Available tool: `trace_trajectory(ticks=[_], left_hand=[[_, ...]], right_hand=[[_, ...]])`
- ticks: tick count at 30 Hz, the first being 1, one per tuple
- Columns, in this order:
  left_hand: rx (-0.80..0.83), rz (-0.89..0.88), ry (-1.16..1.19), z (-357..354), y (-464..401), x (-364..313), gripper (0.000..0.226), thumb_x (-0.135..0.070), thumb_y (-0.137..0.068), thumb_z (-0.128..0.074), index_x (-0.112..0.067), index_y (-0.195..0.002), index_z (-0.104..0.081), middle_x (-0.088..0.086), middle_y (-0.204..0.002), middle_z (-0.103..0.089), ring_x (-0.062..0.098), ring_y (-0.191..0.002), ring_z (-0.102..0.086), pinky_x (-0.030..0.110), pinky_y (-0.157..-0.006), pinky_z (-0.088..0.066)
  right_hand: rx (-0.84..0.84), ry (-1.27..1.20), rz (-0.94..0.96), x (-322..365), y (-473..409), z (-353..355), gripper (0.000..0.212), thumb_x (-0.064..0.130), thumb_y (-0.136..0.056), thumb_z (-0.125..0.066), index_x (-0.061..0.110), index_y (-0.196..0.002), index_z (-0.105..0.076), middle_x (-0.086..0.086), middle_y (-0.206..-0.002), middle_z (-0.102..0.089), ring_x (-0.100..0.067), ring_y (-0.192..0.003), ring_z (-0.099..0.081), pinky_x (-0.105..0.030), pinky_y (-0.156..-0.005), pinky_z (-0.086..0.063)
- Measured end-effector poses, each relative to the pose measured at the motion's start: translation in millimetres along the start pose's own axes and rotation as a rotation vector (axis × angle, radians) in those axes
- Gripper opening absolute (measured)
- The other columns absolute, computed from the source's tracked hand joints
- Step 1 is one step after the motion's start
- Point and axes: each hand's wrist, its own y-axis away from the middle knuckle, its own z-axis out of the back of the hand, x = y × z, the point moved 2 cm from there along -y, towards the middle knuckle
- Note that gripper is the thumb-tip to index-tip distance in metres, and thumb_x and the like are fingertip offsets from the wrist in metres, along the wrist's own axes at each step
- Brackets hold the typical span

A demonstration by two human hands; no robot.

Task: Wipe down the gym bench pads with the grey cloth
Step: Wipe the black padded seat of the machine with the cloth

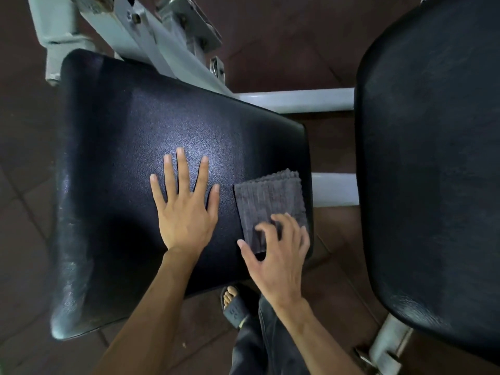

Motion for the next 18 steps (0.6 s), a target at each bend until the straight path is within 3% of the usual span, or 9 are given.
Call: trace_trajectory(ticks=[9,18], left_hand=[[0.068,0.000,0.125,14.4,16.0,-0.8,0.053,-0.045,-0.106,-0.024,-0.028,-0.157,-0.024,0.012,-0.167,-0.005,0.030,-0.155,0.001,0.056,-0.122,-0.003],[0.183,-0.051,0.162,62.6,119.1,-14.0,0.056,-0.046,-0.102,-0.023,-0.025,-0.153,-0.036,0.013,-0.166,-0.015,0.028,-0.154,-0.010,0.055,-0.121,-0.012]], right_hand=[[-0.036,0.080,-0.058,16.1,16.6,5.7,0.014,0.032,-0.082,-0.075,0.019,-0.082,-0.069,-0.007,-0.136,-0.058,-0.031,-0.137,-0.042,-0.062,-0.108,-0.030],[-0.043,0.072,-0.156,26.2,21.2,52.5,0.010,0.025,-0.084,-0.070,0.016,-0.086,-0.069,-0.010,-0.147,-0.050,-0.033,-0.144,-0.033,-0.066,-0.109,-0.024]])
